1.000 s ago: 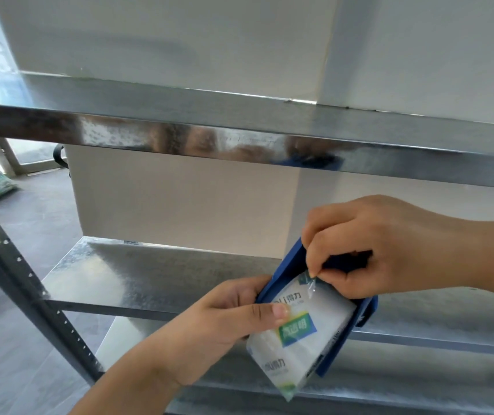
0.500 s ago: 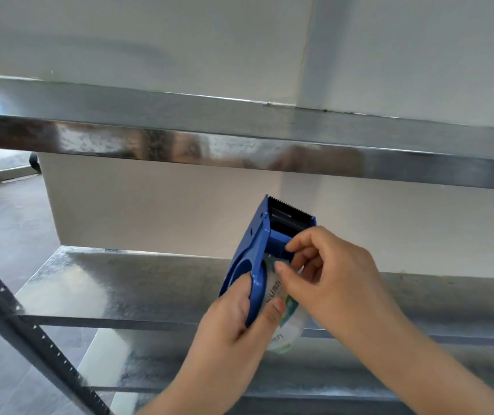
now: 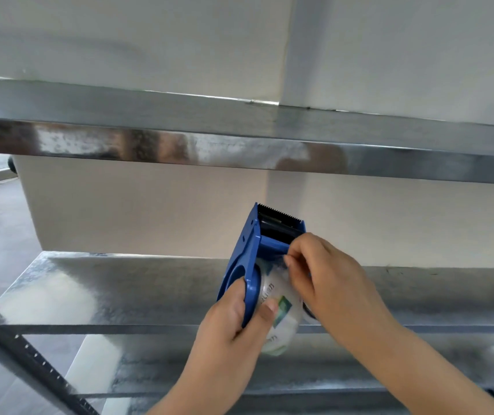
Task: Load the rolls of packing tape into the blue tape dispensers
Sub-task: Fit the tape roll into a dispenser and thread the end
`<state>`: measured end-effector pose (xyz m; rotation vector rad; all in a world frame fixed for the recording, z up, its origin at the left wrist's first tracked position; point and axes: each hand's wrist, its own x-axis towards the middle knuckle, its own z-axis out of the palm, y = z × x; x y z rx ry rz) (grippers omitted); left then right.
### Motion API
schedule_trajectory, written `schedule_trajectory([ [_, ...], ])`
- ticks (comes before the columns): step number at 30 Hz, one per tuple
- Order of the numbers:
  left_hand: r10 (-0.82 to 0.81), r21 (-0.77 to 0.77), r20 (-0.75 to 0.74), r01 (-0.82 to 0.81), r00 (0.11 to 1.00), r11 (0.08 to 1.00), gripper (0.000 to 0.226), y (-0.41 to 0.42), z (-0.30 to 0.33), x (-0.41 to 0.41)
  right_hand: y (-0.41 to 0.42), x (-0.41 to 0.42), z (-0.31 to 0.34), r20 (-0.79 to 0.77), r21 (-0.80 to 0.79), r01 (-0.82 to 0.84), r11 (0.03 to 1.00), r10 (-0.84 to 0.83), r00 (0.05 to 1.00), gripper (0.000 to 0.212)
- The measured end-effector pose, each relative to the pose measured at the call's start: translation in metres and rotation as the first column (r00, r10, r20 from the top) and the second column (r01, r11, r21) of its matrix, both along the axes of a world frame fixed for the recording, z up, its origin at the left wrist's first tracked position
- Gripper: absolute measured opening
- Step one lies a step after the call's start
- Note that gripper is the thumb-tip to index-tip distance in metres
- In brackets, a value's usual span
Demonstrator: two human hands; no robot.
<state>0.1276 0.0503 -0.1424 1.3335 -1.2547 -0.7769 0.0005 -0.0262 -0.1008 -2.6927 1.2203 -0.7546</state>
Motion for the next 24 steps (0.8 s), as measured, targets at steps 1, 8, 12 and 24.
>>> schedule_trajectory([
  [1,-0.030,0.015,-0.037,0.031,0.999,0.999,0.022,-0.001,-0.001,0.001,-0.002,-0.003,0.001,0.000,0.028,0.002,1.000,-0.002,1.000,0.015],
  [8,-0.124,0.122,-0.379,0.183,0.917,0.976,0.018,-0.005,-0.002,0.013,-0.018,-0.014,0.004,0.187,0.286,-0.060,0.956,0.006,0.982,0.013],
  [12,-0.109,0.144,-0.477,0.200,0.872,0.969,0.020,-0.006,-0.003,0.014,-0.015,-0.014,-0.002,0.263,0.394,-0.071,0.916,-0.038,0.964,0.014],
  [24,-0.092,0.213,-0.462,0.211,0.882,0.954,0.031,-0.007,-0.015,0.024,-0.019,-0.014,0.011,0.183,0.591,-0.036,0.806,-0.091,0.979,0.014],
])
